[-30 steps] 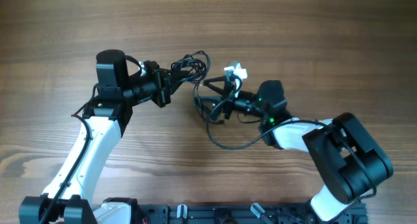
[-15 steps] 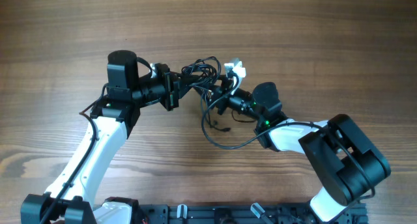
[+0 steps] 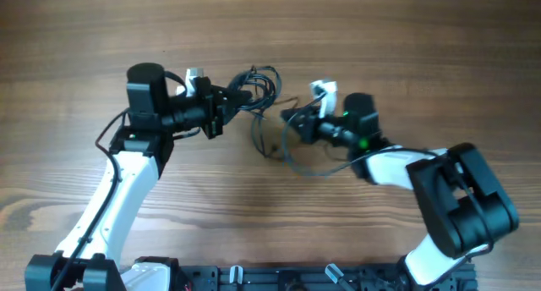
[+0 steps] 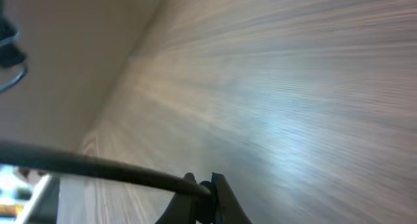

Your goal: Untangle cables

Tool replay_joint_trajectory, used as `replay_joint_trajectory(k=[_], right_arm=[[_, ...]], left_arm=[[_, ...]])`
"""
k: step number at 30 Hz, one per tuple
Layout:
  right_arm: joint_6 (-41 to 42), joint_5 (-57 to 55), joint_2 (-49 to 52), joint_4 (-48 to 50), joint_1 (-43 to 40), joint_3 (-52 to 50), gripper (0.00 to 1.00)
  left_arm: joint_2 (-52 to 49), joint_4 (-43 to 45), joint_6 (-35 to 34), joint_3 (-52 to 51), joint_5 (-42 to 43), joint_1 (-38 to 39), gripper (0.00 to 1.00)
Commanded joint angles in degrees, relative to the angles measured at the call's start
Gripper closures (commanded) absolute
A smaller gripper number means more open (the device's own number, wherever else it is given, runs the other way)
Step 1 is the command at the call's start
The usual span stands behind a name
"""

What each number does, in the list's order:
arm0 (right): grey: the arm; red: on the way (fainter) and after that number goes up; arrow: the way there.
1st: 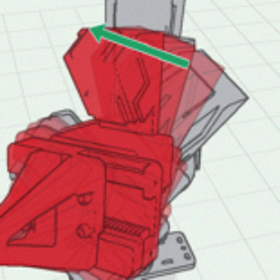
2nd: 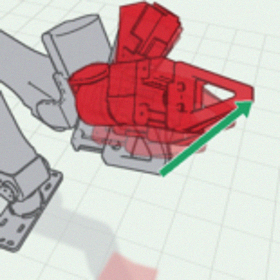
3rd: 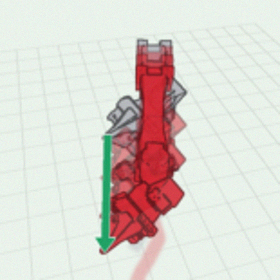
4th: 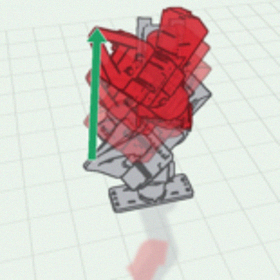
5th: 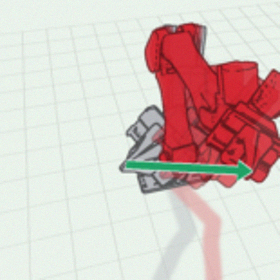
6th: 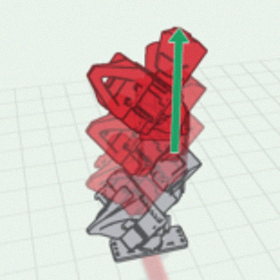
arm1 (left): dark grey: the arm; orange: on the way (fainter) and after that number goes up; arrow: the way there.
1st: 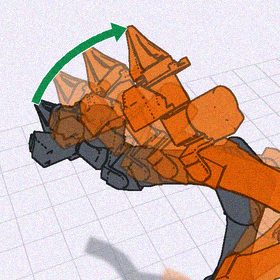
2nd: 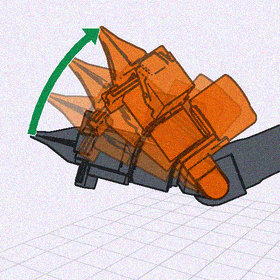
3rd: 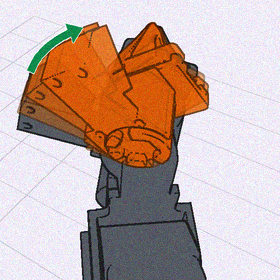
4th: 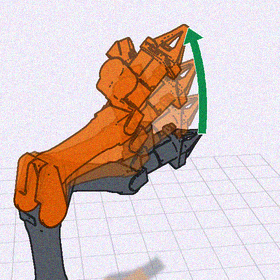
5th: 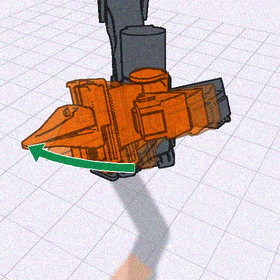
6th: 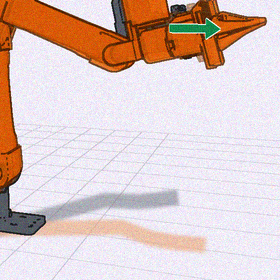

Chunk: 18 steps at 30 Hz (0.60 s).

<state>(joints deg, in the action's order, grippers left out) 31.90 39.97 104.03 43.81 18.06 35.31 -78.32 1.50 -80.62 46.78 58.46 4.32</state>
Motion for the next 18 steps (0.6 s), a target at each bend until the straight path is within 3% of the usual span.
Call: replay_joint_trajectory(k=[1,4,6,7,8,14,18], right_arm=[[1.44,9.73,-1.29,-0.98,-8.81,0.31,0.95],[1.73,14.97,-1.29,-0.94,-14.03,0.31,0.95],[1.68,20.11,-1.29,0.76,-16.41,0.31,0.56],[1.73,22.69,-1.29,2.14,-17.27,0.31,0.25],[1.81,25.44,-1.29,3.91,-17.99,0.31,0.00],[14.27,39.06,-1.29,20.85,-19.34,0.31,0.00],[20.33,45.22,-1.29,33.94,-17.49,0.31,0.00]], left_arm=[[1.09,0.48,11.10,0.37,5.88,-2.47,0.96],[1.09,0.48,16.61,0.37,6.10,-2.56,0.96],[1.09,0.46,24.70,0.37,7.72,-2.56,0.96],[1.09,0.46,29.22,0.37,8.96,-2.56,0.96],[1.07,0.44,33.55,0.37,10.23,-2.56,0.96],[1.07,-5.29,53.79,0.37,11.54,-2.49,0.96],[0.68,-12.33,61.20,0.37,10.71,-1.29,0.96]])
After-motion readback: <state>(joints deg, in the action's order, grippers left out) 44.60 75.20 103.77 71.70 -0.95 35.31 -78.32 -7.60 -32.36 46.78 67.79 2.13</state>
